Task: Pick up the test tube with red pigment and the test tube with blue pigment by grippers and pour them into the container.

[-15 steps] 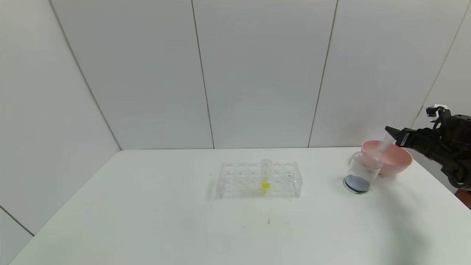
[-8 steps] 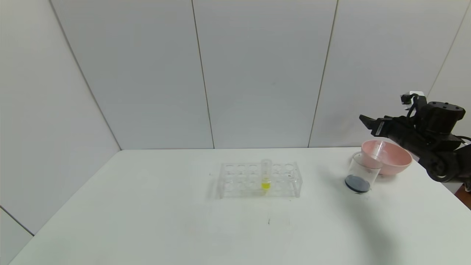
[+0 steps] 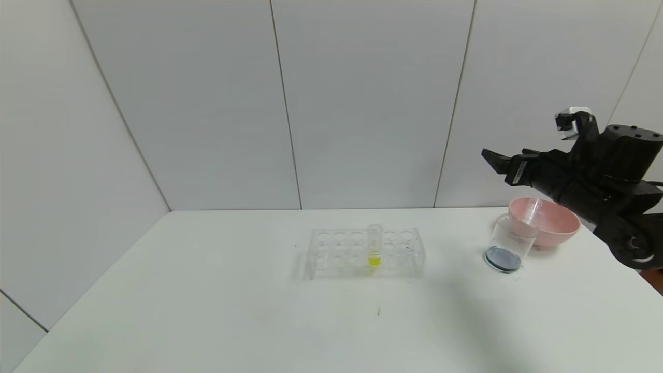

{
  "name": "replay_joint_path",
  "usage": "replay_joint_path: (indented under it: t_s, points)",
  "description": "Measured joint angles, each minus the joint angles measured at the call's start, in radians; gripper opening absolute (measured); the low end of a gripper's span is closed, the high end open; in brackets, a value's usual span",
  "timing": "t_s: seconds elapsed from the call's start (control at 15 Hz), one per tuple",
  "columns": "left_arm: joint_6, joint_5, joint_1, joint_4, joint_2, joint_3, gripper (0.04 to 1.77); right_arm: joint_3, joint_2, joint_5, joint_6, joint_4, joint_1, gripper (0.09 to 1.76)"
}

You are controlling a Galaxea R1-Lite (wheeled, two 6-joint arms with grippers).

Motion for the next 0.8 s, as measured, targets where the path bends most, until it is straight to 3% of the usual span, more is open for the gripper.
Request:
replay_joint_path:
  t_s: [0.33,0.8]
  points:
    - [0.0,0.0,0.0,0.0,0.0,0.0,1.76,0.201,-0.303,0.0,-0.003,-0.027,-0.034,1.67]
    - [0.0,0.0,0.0,0.0,0.0,0.0,1.76,0.515,-0.883,0.006,-0.028,-0.035,-0.137,1.69]
